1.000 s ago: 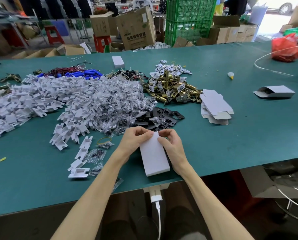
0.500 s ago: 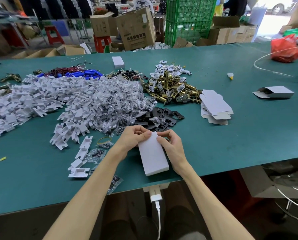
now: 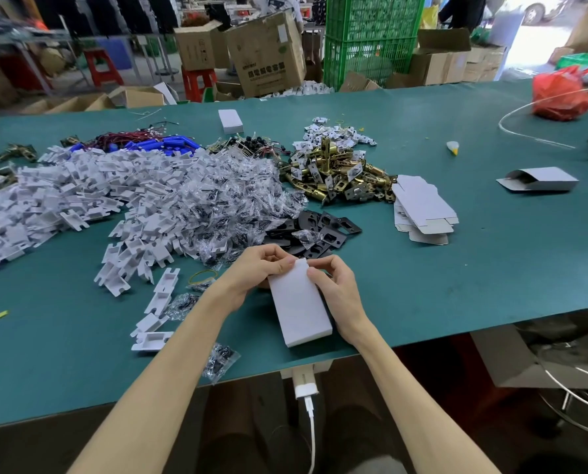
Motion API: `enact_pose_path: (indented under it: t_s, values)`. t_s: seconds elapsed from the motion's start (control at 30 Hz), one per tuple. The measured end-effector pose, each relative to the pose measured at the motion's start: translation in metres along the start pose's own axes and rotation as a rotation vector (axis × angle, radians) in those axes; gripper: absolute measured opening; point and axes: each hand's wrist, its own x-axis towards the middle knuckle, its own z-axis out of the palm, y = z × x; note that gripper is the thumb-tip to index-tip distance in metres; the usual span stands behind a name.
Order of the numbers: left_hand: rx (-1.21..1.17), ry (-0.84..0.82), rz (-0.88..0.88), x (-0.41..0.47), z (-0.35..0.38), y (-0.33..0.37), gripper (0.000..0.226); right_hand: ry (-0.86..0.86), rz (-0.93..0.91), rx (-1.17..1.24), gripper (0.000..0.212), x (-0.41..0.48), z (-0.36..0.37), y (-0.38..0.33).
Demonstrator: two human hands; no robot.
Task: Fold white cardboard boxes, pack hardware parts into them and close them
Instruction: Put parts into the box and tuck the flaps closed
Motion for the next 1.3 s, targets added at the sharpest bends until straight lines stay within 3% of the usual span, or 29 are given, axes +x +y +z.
enact_pose_path:
  t_s: [0.27,0.63,0.77,1.0,1.3]
  values:
    - [-0.060,0.013,0.000,-0.001,0.002,-0.004,0.011,-0.015,-0.029,-0.007,0.005,0.000,-0.001,-0.001]
    - [0.044,0.097,0.191,-0.008,0.011,-0.009,0.018,0.030,-0.075,-0.002,0.019,0.000,0.000,-0.001]
    - [-0.002,0.082,0.224,-0.015,0.020,-0.018,0.018,0.089,-0.075,0.026,0.013,0.001,0.000,0.001]
    - [-0.192,0.419,0.254,-0.020,0.053,-0.036,0.008,0.124,-0.051,0.023,0.009,0.001,-0.001,0.002]
    - [-0.198,0.421,0.287,-0.023,0.055,-0.043,0.012,0.142,-0.057,-0.020,0.009,-0.001,0.000,0.001]
